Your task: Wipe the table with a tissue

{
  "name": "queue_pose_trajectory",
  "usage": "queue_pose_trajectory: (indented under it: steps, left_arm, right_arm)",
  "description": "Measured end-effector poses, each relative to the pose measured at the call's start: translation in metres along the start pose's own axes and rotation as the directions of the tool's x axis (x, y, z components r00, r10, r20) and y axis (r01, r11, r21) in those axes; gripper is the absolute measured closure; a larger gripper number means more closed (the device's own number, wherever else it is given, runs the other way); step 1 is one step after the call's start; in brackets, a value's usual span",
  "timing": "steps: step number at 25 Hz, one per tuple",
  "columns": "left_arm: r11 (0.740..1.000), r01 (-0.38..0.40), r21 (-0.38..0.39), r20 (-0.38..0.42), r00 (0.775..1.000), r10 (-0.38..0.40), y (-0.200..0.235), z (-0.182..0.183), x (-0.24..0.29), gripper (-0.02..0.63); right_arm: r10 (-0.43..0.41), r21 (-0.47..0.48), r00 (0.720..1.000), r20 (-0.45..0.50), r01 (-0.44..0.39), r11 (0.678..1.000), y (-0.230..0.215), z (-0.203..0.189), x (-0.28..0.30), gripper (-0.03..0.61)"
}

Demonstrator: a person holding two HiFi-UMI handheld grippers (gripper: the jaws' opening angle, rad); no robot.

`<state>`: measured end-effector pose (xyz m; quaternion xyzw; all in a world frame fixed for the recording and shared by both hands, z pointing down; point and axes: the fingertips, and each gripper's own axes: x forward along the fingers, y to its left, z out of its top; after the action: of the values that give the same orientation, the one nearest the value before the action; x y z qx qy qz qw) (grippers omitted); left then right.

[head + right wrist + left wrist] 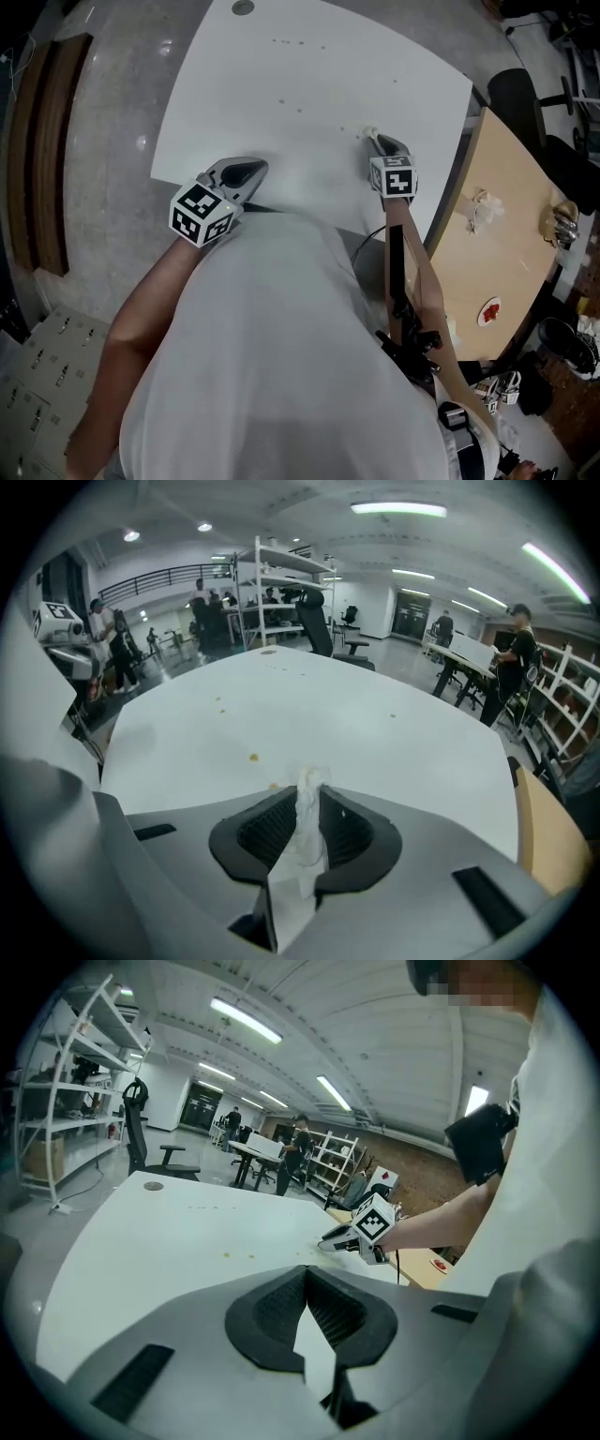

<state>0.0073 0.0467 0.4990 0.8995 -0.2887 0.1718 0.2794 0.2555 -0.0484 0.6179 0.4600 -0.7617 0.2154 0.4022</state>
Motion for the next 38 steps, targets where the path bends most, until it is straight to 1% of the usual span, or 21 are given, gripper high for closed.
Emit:
queue_pose_trajectory:
  steps: [3, 5, 7, 11, 13, 15, 21, 24, 29, 33, 36, 38]
  left_arm:
    - [0.999, -0.037, -0.013, 0.005, 0.999, 0.037, 0.0, -0.004, -0.006, 0.607]
    - [0.998, -0.053, -0.015, 0.009, 0.999, 0.053, -0.001, -0.005, -0.008, 0.607]
    - [0.998, -0.066, -0.01, 0.016, 0.998, 0.066, -0.002, -0.003, -0.009, 0.607]
    - [0.996, -0.088, -0.004, 0.028, 0.996, 0.088, -0.005, -0.001, -0.009, 0.607]
    - [0.996, -0.09, -0.005, 0.031, 0.995, 0.09, -0.01, -0.001, -0.006, 0.607]
    - [0.996, -0.084, -0.006, 0.028, 0.996, 0.085, -0.016, -0.003, -0.003, 0.607]
    - [0.999, -0.054, 0.005, 0.006, 0.999, 0.054, -0.029, -0.006, 0.009, 0.606]
    - [0.999, -0.048, 0.006, 0.008, 0.999, 0.048, -0.033, -0.004, 0.012, 0.607]
    - [0.999, -0.05, 0.006, 0.0, 0.999, 0.05, -0.038, -0.007, 0.014, 0.607]
    - [0.998, -0.058, -0.003, 0.001, 0.998, 0.058, -0.041, -0.008, 0.013, 0.607]
    - [0.998, -0.063, -0.003, 0.001, 0.998, 0.063, -0.042, -0.006, 0.012, 0.607]
    - [0.998, -0.066, -0.002, 0.0, 0.998, 0.066, -0.042, -0.005, 0.013, 0.606]
  right_arm:
    - [-0.006, -0.045, 1.0, -0.013, 0.005, 0.999, 0.0, 0.001, 0.008, 0.511]
    - [-0.015, -0.092, 0.999, -0.042, 0.011, 0.996, 0.003, 0.0, 0.013, 0.511]
    - [-0.034, -0.142, 0.997, -0.068, 0.024, 0.99, 0.005, 0.001, 0.014, 0.511]
    - [-0.061, -0.222, 0.995, -0.082, 0.041, 0.974, 0.012, 0.003, 0.014, 0.511]
    - [-0.068, -0.259, 0.994, -0.089, 0.043, 0.965, 0.015, 0.002, 0.014, 0.511]
    - [-0.071, -0.273, 0.993, -0.092, 0.043, 0.961, 0.016, 0.001, 0.015, 0.511]
    - [-0.046, -0.322, 0.994, -0.104, 0.01, 0.947, 0.034, 0.0, 0.012, 0.511]
    - [-0.018, -0.362, 0.994, -0.106, -0.022, 0.932, 0.052, -0.004, 0.009, 0.511]
    - [0.034, -0.436, 0.994, -0.108, -0.078, 0.896, 0.078, -0.011, 0.003, 0.511]
    - [0.101, -0.475, 0.988, -0.121, -0.147, 0.867, 0.09, -0.019, -0.002, 0.511]
    - [0.18, -0.481, 0.973, -0.148, -0.229, 0.846, 0.1, -0.024, -0.008, 0.511]
    - [0.273, -0.447, 0.946, -0.176, -0.324, 0.833, 0.111, -0.029, -0.013, 0.511]
